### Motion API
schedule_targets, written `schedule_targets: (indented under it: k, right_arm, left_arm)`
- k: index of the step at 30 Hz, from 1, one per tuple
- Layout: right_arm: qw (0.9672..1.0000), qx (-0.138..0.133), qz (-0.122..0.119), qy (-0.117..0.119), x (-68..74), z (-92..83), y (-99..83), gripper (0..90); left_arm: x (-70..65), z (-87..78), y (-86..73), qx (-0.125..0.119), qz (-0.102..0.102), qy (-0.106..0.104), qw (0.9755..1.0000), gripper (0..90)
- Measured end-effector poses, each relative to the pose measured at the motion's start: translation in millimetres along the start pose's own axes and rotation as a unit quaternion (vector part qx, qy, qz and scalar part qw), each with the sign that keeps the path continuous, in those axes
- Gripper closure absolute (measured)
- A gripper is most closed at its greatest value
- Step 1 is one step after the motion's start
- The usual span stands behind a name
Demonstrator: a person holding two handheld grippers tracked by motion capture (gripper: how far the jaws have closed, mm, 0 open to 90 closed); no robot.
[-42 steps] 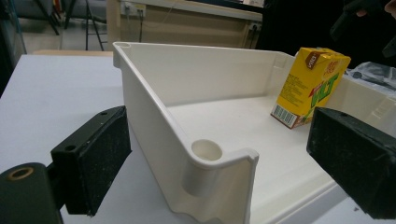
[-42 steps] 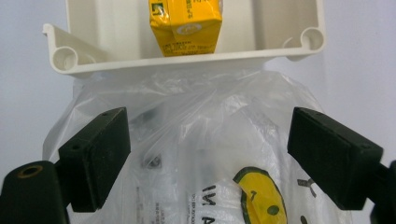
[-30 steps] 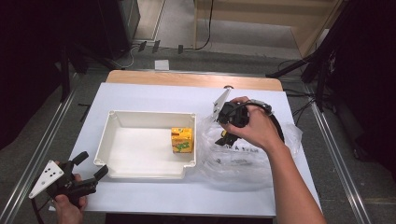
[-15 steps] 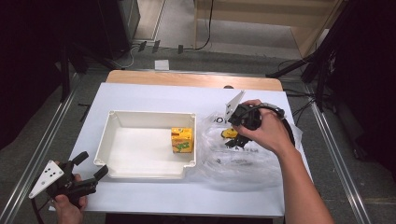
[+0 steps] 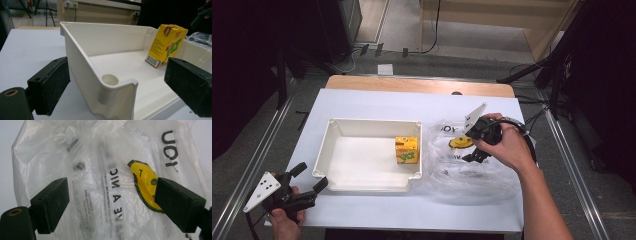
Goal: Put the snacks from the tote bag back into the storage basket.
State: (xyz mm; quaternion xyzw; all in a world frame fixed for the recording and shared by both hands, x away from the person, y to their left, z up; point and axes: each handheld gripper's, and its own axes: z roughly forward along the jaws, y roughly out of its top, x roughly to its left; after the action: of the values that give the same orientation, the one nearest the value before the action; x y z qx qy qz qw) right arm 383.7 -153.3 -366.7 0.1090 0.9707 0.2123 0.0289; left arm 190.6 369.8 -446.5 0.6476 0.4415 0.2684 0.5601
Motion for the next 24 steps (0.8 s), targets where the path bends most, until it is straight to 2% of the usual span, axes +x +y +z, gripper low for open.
schedule_targets:
  k: [13, 24]
  right_arm:
    - [0.9998, -0.004, 0.017, 0.001, 5.3, 2.6, -27.7, 13.8]
    - [0.9993, -0.023, 0.031, -0.006, 10.3, 1.6, -52.9, 13.9]
  left_arm:
    - [0.1, -0.2, 0.0, 0.0, -0.001, 0.001, 1.0, 7.0]
    - [0.4, -0.6, 0.0, -0.002, -0.001, 0.004, 1.0, 7.0]
